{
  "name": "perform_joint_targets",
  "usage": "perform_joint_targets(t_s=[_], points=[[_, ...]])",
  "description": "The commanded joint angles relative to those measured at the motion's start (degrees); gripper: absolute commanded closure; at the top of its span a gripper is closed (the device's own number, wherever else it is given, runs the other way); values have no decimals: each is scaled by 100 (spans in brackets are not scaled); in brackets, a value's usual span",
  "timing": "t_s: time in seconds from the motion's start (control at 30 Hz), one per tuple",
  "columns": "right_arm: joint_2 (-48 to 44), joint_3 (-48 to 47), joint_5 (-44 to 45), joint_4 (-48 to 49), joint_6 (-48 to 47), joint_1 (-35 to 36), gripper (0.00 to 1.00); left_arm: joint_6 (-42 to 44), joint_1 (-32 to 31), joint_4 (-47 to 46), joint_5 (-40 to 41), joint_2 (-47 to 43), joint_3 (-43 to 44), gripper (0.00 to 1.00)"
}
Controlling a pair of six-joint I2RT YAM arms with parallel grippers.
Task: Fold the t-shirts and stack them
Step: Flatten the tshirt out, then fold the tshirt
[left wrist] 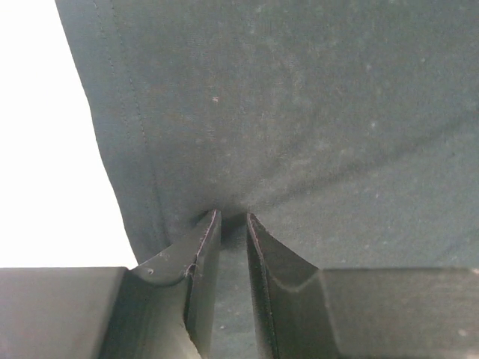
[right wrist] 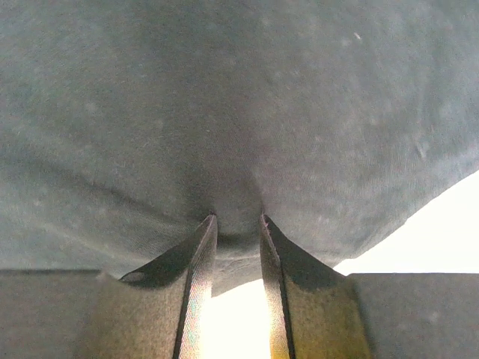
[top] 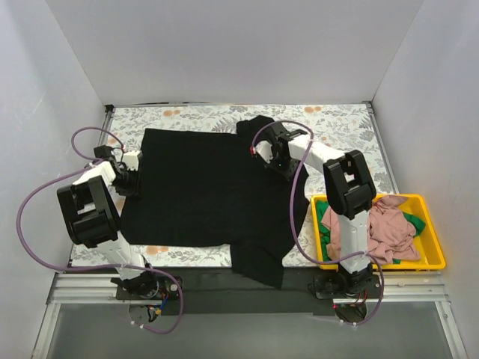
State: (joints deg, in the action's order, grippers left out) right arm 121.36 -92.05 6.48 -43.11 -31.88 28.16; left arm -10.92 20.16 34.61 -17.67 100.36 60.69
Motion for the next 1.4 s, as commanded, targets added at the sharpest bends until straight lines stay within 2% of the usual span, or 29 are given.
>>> perform_joint_targets(t_s=[0.0,0.07,0.13,0.2,0.23,0.33,0.4,0.53,0.67,0.9,1.37], points=[[-244,723,-586,-391,15,128,60,397,128,493,381,-182,-391,80],[-367,566,-787,-417,24,84,57,433,120,713,204,-358,-295,80],[-315,-144,-1007,-548,120,-125,50,424,120,923,-331,-411,178,76],[-140,-960,-1429,-794,225,-310,43,179,128,925,-622,-350,609,69],[131,-1877,-1578,-1047,391,-503,42,91,128,899,-989,-280,1168,66],[660,-3278,-1887,-1164,630,-846,41,-305,102,697,-1484,290,2206,55],[853,-3713,-1844,-1051,770,-944,42,-507,6,565,-1590,896,2806,48],[1152,-3759,-1510,-348,1096,-1102,43,-876,-170,328,-1695,1968,4429,46],[1478,-3846,-1588,311,1456,-1295,43,-1333,-258,12,-1732,2795,5302,43],[1899,-3759,-1808,1374,1948,-1410,41,-1475,-469,-710,-1222,3350,5734,42],[2559,-3873,-2028,1797,2151,-1357,48,-1176,-619,-1017,-949,4053,6157,41]])
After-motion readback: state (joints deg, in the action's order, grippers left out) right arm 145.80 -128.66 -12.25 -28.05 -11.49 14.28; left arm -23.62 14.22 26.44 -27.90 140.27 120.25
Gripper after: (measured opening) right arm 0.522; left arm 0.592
